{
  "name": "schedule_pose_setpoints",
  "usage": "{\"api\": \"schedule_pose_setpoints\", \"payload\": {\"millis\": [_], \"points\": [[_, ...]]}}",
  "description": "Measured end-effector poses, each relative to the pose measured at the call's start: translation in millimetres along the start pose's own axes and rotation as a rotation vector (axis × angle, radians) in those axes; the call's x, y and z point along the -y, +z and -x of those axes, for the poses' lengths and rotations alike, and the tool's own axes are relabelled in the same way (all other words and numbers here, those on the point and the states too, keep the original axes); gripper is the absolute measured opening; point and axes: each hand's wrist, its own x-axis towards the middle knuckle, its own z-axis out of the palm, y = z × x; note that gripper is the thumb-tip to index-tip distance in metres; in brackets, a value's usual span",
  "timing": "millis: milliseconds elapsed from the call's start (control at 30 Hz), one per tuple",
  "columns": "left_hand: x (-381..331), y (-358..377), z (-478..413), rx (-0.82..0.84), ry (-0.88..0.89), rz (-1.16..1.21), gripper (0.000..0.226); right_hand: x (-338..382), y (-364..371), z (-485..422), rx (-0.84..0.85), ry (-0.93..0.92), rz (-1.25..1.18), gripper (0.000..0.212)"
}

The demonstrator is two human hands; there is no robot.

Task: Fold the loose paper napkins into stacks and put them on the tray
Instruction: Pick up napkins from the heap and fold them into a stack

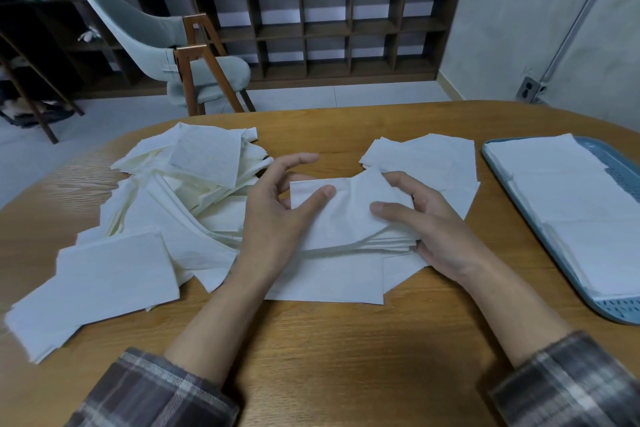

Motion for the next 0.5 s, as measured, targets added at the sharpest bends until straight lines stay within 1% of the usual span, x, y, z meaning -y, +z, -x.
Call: {"api": "schedule_pose_setpoints", "payload": {"millis": [67,133,200,267,333,500], "points": [[1.9,-1.1,-0.5,-0.017,-0.009,-0.032,0.035,0.4,0.3,-0.4,0.017,-0.01,-0.01,0.041],[7.9,-3.5,-2.4,-0.016,-0.031,-0.071,0.032,1.8,0.2,-0.1,0.004,-0.017,-0.008,0.042],[14.6,-5.5,-4.5,0.01,-0.054,-0.099,0.029,3.1,0.8,0.8,-0.033,-0.027,0.01,0.034],[15.8,-4.2,-3.8,0.03,-0.041,-0.11,0.021,4.1,1.2,2.0,-0.075,-0.027,0.043,0.026],[16.3,-2.7,-3.5,0.051,-0.043,-0.105,0.013,4.7,1.5,1.8,-0.098,-0.01,0.05,0.023],[12.8,-2.9,-2.5,0.12,-0.091,-0.079,0.018,4.1,0.6,0.8,-0.074,0.004,0.034,0.026]]}}
